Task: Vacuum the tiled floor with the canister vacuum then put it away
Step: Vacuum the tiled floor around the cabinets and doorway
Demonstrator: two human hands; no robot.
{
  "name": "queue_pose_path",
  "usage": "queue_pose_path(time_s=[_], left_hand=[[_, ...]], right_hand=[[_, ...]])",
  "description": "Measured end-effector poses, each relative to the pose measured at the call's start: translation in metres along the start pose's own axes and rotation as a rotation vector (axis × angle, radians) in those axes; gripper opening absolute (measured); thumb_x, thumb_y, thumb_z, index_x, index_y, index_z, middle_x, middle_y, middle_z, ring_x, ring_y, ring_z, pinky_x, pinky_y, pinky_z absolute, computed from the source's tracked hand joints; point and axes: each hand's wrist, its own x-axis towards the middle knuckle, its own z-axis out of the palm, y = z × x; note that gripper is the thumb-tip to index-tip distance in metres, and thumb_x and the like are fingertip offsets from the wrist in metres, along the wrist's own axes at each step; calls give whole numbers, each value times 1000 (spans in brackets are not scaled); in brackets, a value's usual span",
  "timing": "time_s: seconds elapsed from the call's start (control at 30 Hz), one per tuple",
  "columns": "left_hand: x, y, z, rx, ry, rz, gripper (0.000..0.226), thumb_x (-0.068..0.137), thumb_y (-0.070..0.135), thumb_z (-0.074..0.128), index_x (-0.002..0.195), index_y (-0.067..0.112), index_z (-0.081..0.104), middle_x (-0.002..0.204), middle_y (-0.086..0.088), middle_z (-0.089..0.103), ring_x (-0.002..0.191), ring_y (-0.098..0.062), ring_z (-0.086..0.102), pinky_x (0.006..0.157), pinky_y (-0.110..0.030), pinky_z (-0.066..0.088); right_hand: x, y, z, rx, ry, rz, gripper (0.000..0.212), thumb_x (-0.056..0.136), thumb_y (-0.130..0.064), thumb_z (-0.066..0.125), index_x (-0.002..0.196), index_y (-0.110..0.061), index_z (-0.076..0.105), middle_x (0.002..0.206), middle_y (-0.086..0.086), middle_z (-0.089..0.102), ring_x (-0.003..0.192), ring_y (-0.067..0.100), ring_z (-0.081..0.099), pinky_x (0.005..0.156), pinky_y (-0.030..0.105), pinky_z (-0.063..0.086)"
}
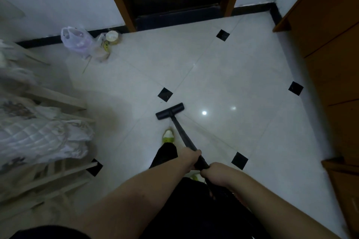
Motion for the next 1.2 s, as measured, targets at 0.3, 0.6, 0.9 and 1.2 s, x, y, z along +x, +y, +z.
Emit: queue_pose_path(time_s=[0.3,0.6,0.9,1.2], left_hand=[[31,14,-59,115,37,36,52,84,32,65,123,-1,56,113,-16,65,103,-32,63,86,-44,56],[67,81,-127,51,-32,3,40,90,20,62,123,0,53,114,-17,62,100,-32,64,47,-34,54],[96,143,-176,74,-40,-29,44,90,21,64,125,-2,52,117,-20,62,101,-35,64,61,-40,57],[79,140,-154,12,-113,-87,39,90,16,63,120,-7,51,110,-24,64,93,-37,67,64,-45,59]], right_hand=[[20,-59,23,89,-36,21,28,95,-12,44,68,-7,50,70,9,54,64,22,52,77,37,48],[50,-147,2,208,6,24,23,94,-16,42,75,-6,49,79,20,59,75,33,61,76,46,55],[72,-216,-24,310,32,75,28,97,-19,45,72,-7,49,69,17,55,69,33,60,66,42,57],[57,-188,-33,256,24,47,23,92,-24,46,78,-7,52,70,15,59,63,30,59,73,42,53]])
